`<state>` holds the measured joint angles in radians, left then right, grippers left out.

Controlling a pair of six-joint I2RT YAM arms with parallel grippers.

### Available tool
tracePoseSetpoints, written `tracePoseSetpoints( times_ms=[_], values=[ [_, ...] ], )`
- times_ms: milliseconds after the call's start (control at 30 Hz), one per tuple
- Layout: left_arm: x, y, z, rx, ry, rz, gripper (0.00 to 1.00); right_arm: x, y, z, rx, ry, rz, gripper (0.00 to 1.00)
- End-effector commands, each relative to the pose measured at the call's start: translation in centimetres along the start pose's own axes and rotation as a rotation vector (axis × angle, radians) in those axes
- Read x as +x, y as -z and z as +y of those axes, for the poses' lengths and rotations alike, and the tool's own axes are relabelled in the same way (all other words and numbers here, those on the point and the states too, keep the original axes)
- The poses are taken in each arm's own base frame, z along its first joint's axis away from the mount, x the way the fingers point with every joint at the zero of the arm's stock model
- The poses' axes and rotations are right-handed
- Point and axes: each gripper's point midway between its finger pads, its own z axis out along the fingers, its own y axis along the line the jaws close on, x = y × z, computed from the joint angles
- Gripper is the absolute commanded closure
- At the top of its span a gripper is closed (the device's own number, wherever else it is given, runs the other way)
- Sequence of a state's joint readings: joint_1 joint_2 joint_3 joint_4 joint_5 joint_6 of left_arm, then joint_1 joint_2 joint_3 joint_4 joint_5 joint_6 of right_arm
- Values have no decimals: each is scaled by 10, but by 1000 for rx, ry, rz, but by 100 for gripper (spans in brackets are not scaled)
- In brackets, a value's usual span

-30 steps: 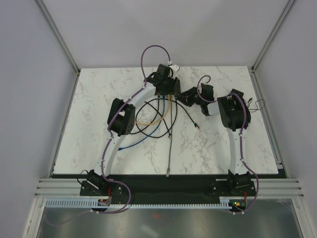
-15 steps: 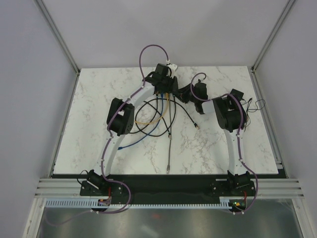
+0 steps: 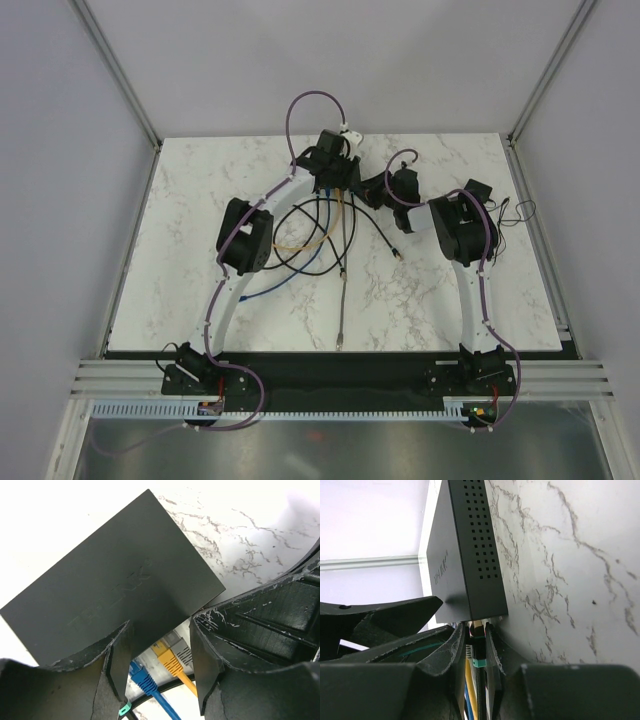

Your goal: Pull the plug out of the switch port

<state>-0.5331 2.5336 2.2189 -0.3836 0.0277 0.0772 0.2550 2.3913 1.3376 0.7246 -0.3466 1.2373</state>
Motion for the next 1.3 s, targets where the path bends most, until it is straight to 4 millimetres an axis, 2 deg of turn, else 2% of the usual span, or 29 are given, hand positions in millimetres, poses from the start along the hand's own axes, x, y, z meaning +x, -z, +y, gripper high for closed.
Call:
tracePoseSetpoints(
  times_ms=[0, 133, 300, 367, 400, 433, 467, 500, 533, 633, 700, 833, 867, 900, 967, 1033, 1067, 1133, 1167, 1200, 1267],
  values=[
    [7, 12, -1, -38, -89, 44, 43, -4, -3, -43, 106, -5, -4, 100],
    [11, 11, 10, -99, -120, 58, 41, -5, -2, -47, 128, 8, 6, 100],
    [20, 7, 9, -84, -145, 79, 40, -4, -2, -49, 145, 15, 28, 100],
    [19, 6, 7, -78, -146, 79, 39, -4, -4, -44, 139, 26, 36, 100],
    [26, 2, 9, -89, -129, 98, 37, -2, -3, -45, 146, 34, 49, 100],
    [16, 2, 14, -119, -120, 84, 36, 0, -3, -43, 151, 42, 57, 100],
    [15, -1, 15, -129, -99, 91, 36, 0, -2, -40, 154, 60, 58, 100],
    [40, -10, 14, -123, -97, 173, 37, 4, 1, -47, 184, 86, 68, 100],
    [22, -9, 15, -128, -90, 134, 36, 5, 3, -49, 197, 108, 71, 100],
    [21, -13, 13, -124, -76, 131, 35, 8, 13, -58, 279, 209, 57, 100],
    [17, -11, 12, -120, -56, 121, 35, 10, 17, -56, 309, 254, 56, 100],
    [18, -14, 9, -105, -44, 118, 34, 19, 15, -50, 232, 226, 94, 100],
    [17, -14, 9, -101, -43, 116, 34, 39, 14, -49, 170, 124, 182, 100],
    [17, -14, 8, -98, -42, 117, 34, 38, 12, -38, 77, 100, 177, 100],
    [17, -15, 10, -102, -38, 115, 34, 43, 12, -33, 26, 26, 197, 100],
    [15, -13, 10, -95, -26, 111, 34, 41, 15, -43, 81, 41, 182, 100],
    [15, -14, 10, -96, -25, 109, 34, 38, 18, -36, 78, 55, 168, 100],
    [15, -14, 10, -86, -23, 108, 34, 35, 22, -44, 136, 91, 142, 100],
    [15, -15, 9, -83, -17, 108, 34, 28, 26, -34, 166, 161, 111, 100],
    [14, -14, 8, -80, -17, 106, 34, 17, 31, -58, 359, 299, 44, 100],
    [13, -15, 6, -74, -13, 102, 34, 8, 38, -53, 449, 406, -7, 100]
  ],
)
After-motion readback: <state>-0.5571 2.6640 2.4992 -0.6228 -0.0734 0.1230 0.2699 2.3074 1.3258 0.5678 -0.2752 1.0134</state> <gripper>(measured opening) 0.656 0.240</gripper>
